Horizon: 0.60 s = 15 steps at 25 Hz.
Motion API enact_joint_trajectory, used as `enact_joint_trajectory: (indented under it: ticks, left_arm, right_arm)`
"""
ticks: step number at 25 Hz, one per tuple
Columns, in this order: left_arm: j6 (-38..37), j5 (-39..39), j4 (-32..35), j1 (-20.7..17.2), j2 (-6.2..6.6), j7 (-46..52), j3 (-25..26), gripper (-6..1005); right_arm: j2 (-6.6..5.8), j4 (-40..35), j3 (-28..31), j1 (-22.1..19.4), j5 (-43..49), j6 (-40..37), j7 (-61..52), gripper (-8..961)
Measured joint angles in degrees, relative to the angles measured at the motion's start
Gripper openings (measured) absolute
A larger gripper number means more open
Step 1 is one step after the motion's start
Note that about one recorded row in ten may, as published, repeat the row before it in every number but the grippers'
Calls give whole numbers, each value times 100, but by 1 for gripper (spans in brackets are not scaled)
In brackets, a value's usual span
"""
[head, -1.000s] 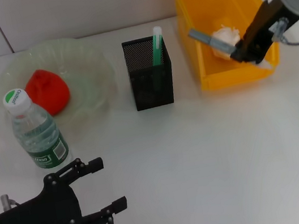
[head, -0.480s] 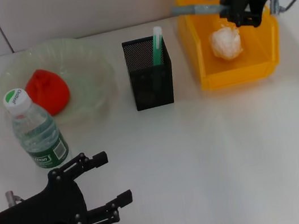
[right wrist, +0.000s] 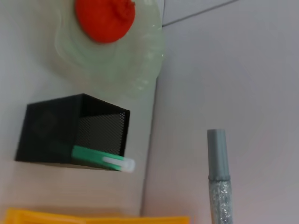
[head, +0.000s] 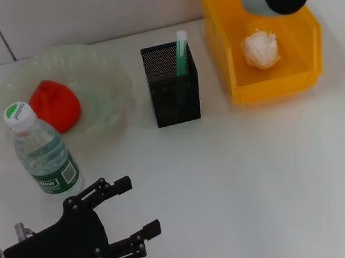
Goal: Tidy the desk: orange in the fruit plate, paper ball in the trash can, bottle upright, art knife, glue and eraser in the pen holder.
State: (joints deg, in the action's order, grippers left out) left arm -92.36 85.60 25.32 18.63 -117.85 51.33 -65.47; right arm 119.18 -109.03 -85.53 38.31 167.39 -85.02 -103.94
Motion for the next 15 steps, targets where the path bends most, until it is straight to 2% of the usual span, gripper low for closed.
enact_joint_trajectory:
  ticks: [7, 11, 15]
  left_arm:
    - [23, -8, -57, 9, -34, 42, 81, 870]
    - [22, -9, -60, 10, -36, 66, 125, 870]
    - [12, -9, -61, 0, -36, 68, 131, 870]
  right_arm:
    - [-108, 145, -161, -23, 7, 98, 617, 129]
    - [-256, 319, -339, -38, 12, 291, 981, 129]
    - [-299, 414, -359, -33, 13, 426, 1275, 129]
